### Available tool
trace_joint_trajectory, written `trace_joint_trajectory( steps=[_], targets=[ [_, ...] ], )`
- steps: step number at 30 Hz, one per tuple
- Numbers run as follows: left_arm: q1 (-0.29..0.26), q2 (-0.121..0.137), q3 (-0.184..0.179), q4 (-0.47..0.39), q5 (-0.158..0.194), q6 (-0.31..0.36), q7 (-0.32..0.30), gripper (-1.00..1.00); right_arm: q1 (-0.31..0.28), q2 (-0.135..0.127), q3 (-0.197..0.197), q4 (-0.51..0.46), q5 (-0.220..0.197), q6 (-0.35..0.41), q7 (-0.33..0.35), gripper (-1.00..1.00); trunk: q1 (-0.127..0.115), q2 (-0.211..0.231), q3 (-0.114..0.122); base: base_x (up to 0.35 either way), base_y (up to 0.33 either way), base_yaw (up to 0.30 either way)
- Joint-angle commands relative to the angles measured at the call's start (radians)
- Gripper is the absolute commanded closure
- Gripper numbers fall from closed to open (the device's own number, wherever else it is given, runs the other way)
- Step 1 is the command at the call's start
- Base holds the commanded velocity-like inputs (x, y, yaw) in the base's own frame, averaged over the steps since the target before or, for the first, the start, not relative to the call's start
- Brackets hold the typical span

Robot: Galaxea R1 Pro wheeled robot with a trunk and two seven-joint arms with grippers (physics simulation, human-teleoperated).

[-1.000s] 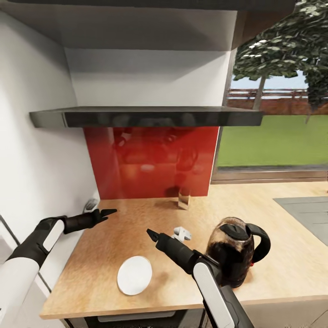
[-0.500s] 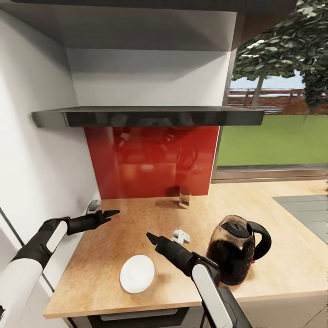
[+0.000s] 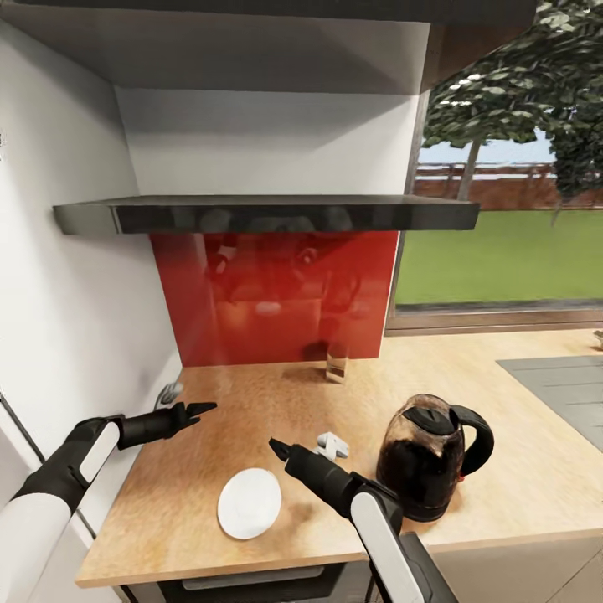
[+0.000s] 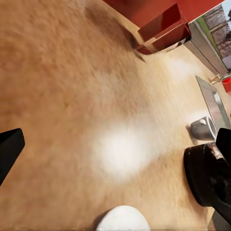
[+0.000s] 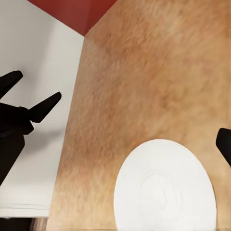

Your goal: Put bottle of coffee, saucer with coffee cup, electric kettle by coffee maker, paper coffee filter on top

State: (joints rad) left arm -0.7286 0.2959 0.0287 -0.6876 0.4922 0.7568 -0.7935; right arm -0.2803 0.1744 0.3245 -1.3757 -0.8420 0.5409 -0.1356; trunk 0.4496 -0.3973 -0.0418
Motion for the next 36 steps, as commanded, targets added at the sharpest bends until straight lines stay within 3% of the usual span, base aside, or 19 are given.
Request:
trace_joint_trajectory(
  steps=[1,10,21,29,36],
  targets=[
    [-0.001,0.034,0.002,0.0,0.003,0.006,-0.002,-1.0,0.0,0.0,0.001,-0.001,-0.011,0.002,-0.01,-1.0,0.0,-0.003,-0.003,-0.118,0.0,-0.001],
    [0.0,0.034,0.003,0.0,0.003,0.006,-0.002,-1.0,0.007,0.0,0.001,0.0,-0.01,0.002,-0.02,-1.0,0.0,-0.003,-0.003,-0.208,0.033,0.0],
    [0.0,0.027,0.002,0.001,0.003,0.006,-0.001,-1.0,0.007,0.0,0.001,0.0,-0.009,0.002,-0.021,-1.0,0.0,-0.003,-0.003,-0.016,0.003,-0.005],
    [0.002,0.019,0.002,0.002,0.002,0.006,-0.001,-1.0,0.007,0.0,0.002,0.002,-0.008,0.002,-0.021,-1.0,0.0,-0.003,-0.003,0.0,0.0,-0.163],
    [0.03,0.019,0.002,0.002,0.002,0.006,-0.001,-1.0,0.012,0.0,0.003,0.004,-0.008,0.002,-0.021,-1.0,0.0,-0.003,-0.003,0.0,0.0,-0.033]
  ],
)
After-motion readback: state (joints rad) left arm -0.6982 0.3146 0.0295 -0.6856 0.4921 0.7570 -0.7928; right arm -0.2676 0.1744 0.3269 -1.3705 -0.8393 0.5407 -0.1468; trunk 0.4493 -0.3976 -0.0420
